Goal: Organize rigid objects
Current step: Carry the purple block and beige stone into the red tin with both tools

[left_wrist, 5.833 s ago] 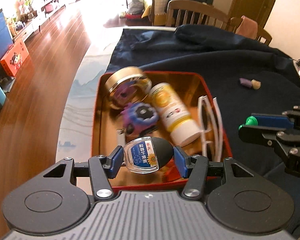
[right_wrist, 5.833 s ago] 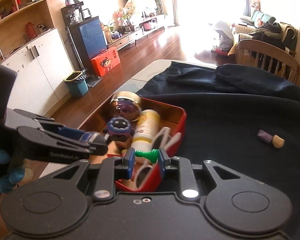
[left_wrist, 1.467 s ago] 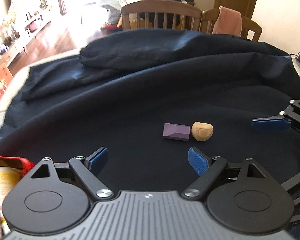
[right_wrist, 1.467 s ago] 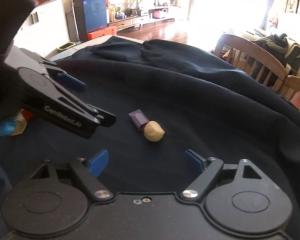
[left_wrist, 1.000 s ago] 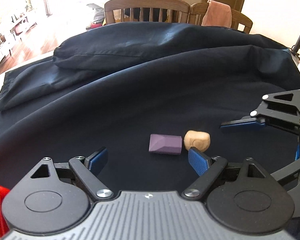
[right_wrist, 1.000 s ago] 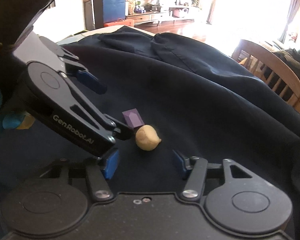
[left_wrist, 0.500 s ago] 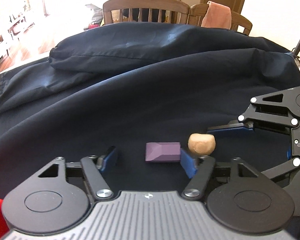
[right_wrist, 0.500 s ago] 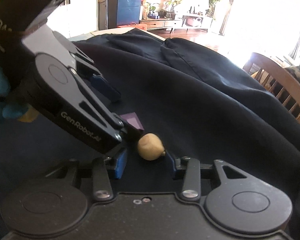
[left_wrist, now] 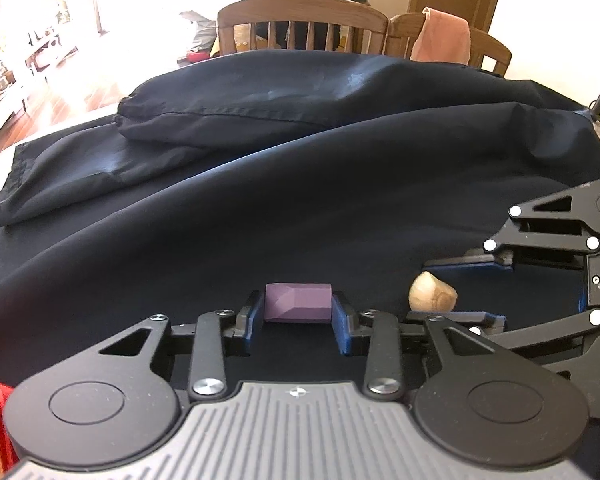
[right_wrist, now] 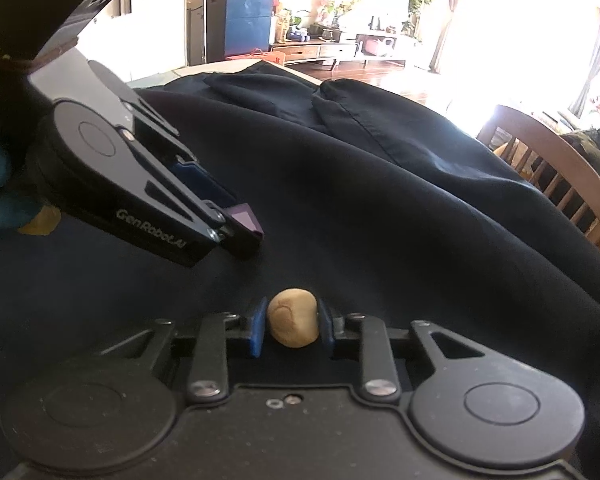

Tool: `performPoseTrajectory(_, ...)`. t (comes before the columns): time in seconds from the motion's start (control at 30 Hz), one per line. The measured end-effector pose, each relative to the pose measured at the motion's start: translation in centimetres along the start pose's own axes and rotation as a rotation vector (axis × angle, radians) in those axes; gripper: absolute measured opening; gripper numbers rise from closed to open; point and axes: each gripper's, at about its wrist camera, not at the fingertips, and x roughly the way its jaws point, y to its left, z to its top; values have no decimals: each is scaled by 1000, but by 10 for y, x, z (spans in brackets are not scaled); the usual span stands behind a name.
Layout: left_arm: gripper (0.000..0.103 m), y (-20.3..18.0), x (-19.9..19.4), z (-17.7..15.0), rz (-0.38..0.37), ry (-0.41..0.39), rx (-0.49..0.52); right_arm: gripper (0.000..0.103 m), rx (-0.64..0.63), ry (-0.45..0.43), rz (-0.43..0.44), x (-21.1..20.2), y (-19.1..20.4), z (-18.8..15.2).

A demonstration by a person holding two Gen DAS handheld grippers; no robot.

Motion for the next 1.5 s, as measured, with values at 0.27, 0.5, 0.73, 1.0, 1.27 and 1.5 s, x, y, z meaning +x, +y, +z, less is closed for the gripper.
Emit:
performPoseTrajectory(0.27,35,1,-22,-11,14,10,-5,26,66,-3,19,-26,15,-2)
performPoseTrajectory(0.5,35,4,-52,-26,16,0,-16,26,94,17,34,-52,40,0)
performPoseTrajectory(0.73,35,12,-85,-42,-2,-16,-40,26,117,24,32,-78,68,8)
performPoseTrajectory(1.0,35,32,-123,-68,-27,-14,-77,26,130,22,14,-98,105,23)
performPoseTrajectory(1.27,35,69,-155,-90,-45,-24,-100,26,138,-7,12,-111,155,45)
performPoseTrajectory(1.5,35,111,-179,-106,-51,-27,-107,26,161,-34,11,-106,191,70)
